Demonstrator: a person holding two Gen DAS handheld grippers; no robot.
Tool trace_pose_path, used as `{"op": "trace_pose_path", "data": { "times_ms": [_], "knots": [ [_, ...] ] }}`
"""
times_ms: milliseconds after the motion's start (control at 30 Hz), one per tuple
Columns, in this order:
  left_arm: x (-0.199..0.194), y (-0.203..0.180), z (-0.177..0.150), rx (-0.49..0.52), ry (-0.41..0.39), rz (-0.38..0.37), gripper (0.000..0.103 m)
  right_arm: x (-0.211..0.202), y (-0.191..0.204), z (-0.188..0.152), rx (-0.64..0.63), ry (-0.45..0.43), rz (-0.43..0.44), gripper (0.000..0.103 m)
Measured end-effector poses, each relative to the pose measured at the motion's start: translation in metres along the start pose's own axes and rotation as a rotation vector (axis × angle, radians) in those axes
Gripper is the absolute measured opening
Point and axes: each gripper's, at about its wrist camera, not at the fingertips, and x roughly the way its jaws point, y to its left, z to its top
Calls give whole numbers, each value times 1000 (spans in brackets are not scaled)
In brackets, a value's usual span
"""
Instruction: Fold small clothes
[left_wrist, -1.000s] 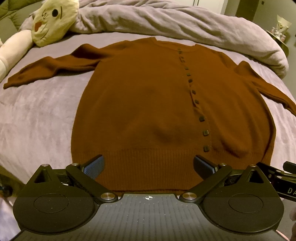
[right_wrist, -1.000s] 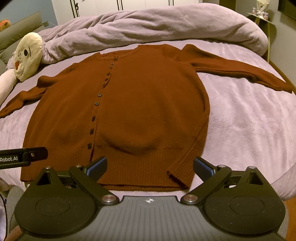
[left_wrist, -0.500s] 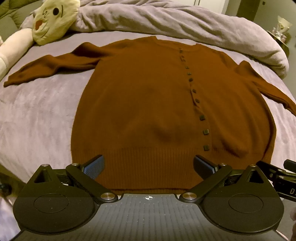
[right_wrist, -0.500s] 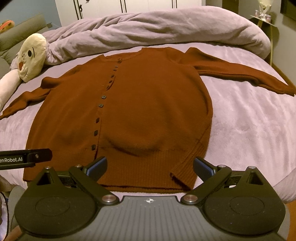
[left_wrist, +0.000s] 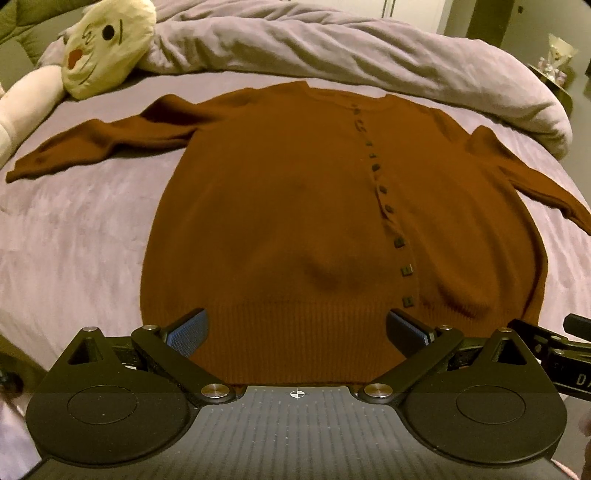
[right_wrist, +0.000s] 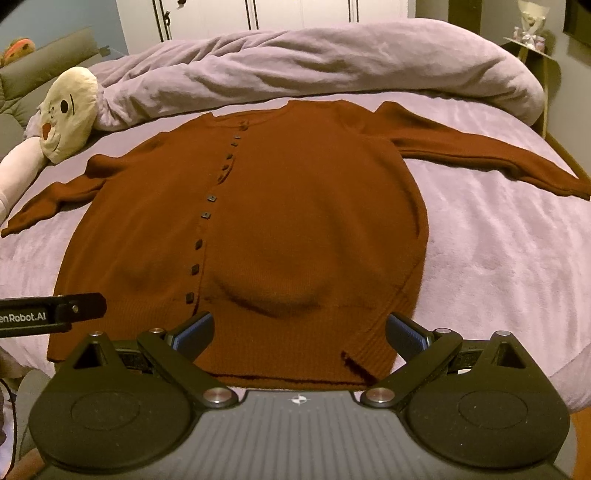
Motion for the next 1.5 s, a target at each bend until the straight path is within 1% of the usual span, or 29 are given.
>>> {"op": "trace_pose_path", "data": {
  "times_ms": [200,367,533,667,767,833,900,967,1067,1167,1267,1333,1400,1500],
  "knots": [
    [0,0,1,-7,-3,5,103,0,2,0,-14,-14,4,99],
    [2,-2,1,10,-4,28,103,-1,2,-1,-26,-41,9,99],
    [3,-1,3,4,7,27,103,-1,1,-1,-33,-62,19,99],
    [2,-4,2,22,-24,15,103,-1,-1,-1,-25,-87,38,99],
    [2,-9,1,56,-44,28,103,-2,-5,3,1,-90,47,99],
    [3,-12,0,68,-47,36,103,-3,-7,5,2,-100,70,99],
    [6,-12,2,64,-32,14,103,-4,-11,3,19,-121,99,99],
    [9,-12,2,48,-8,-12,103,0,-20,2,69,-122,150,99],
    [11,-11,4,32,7,-36,103,11,-38,2,170,-91,221,99],
    [13,-10,7,7,-2,-54,103,19,-52,-1,222,-84,238,99],
    [17,-6,11,-53,9,-83,103,25,-61,-2,245,-77,255,99],
    [21,-6,14,-67,21,-71,103,28,-64,-2,253,-77,276,99],
    [25,-7,15,-58,37,-44,103,31,-68,-2,270,-77,305,99],
    [29,-7,16,-50,41,-23,103,35,-85,3,328,-86,351,98]
  ]
}}
